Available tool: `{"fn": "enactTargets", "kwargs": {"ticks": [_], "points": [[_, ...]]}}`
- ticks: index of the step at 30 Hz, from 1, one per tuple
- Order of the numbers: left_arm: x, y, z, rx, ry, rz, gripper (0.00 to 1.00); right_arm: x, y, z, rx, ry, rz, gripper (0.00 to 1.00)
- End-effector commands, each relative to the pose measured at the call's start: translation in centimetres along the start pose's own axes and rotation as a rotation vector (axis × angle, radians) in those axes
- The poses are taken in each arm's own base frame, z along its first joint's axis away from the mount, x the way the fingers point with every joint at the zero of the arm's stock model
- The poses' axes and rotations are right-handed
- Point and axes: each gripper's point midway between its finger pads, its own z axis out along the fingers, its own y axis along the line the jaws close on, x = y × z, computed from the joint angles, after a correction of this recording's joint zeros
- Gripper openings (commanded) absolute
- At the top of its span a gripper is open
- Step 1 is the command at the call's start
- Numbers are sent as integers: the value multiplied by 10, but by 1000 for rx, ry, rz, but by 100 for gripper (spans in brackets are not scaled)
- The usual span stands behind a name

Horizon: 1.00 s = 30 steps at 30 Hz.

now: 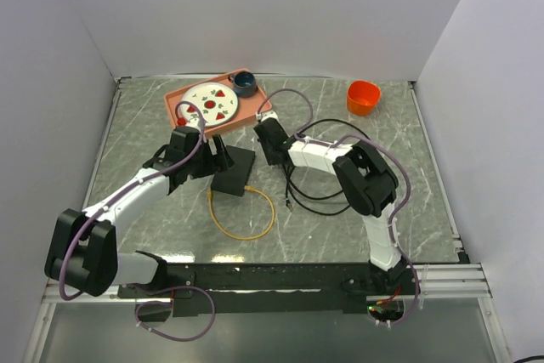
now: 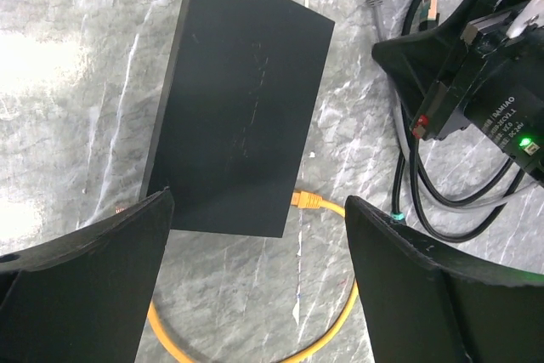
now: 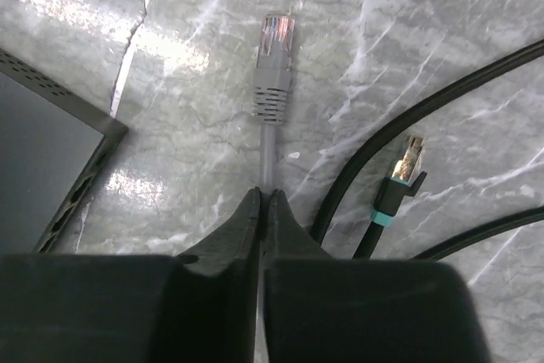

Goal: Insert the plug into the switch port

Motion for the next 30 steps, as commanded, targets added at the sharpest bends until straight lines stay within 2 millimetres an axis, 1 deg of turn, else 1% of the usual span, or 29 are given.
{"fn": "enactTargets", "kwargs": {"ticks": [1, 2, 3, 4, 6, 7, 9, 10, 12, 13, 14, 15, 16, 17, 18, 20, 21, 22, 23, 24, 26, 28, 30], "points": [[-5, -7, -10, 29, -24, 15, 88, -28, -6, -16, -27, -77, 57, 0], [-5, -7, -11, 29, -28, 17, 88, -28, -10, -20, -29, -88, 61, 0], [-5, -7, -12, 28, -28, 15, 88, -37, -12, -28, -33, -118, 68, 0], [-4, -6, -12, 28, -28, 15, 88, -58, -13, -47, -49, -186, 71, 0], [-3, -6, -13, 29, -30, 11, 88, -78, -21, -68, -54, -250, 67, 0], [-3, -6, -15, 33, -34, 9, 88, -100, -25, -94, -72, -328, 81, 0], [2, -4, -16, 31, -28, 2, 88, -124, -32, -123, -88, -416, 74, 0], [1, -6, -18, 40, -35, 0, 88, -146, -40, -156, -101, -508, 96, 0], [6, -3, -20, 38, -32, -9, 88, -165, -49, -189, -107, -598, 99, 0], [5, -4, -24, 44, -41, -8, 88, -182, -61, -224, -111, -686, 122, 0], [8, -3, -25, 45, -39, -10, 88, -188, -66, -241, -112, -722, 125, 0], [9, -2, -26, 42, -37, -12, 88, -204, -79, -281, -109, -827, 137, 0], [9, -3, -30, 47, -47, -13, 88, -212, -87, -303, -105, -885, 152, 0], [9, -3, -32, 48, -47, -11, 88, -218, -95, -324, -92, -939, 133, 0], [11, -2, -33, 43, -45, -14, 88, -222, -109, -362, -84, -1022, 153, 0], [10, -3, -39, 47, -57, -14, 88, -229, -127, -409, -60, -1147, 160, 0], [11, -2, -41, 45, -57, -15, 88, -226, -141, -448, -48, -1229, 183, 0], [9, -4, -44, 51, -67, -16, 88, -223, -150, -466, -30, -1275, 192, 0], [9, -4, -46, 55, -70, -17, 88, -224, -160, -490, -2, -1345, 195, 0], [10, -5, -48, 59, -71, -18, 88, -217, -175, -520, 25, -1407, 220, 0], [9, -8, -51, 70, -76, -21, 88, -213, -187, -551, 59, -1479, 216, 0], [9, -11, -56, 84, -78, -19, 88, -209, -194, -582, 54, -1535, 207, 0], [8, -13, -59, 89, -84, -15, 88, -204, -193, -596, 35, -1562, 173, 0]]}}
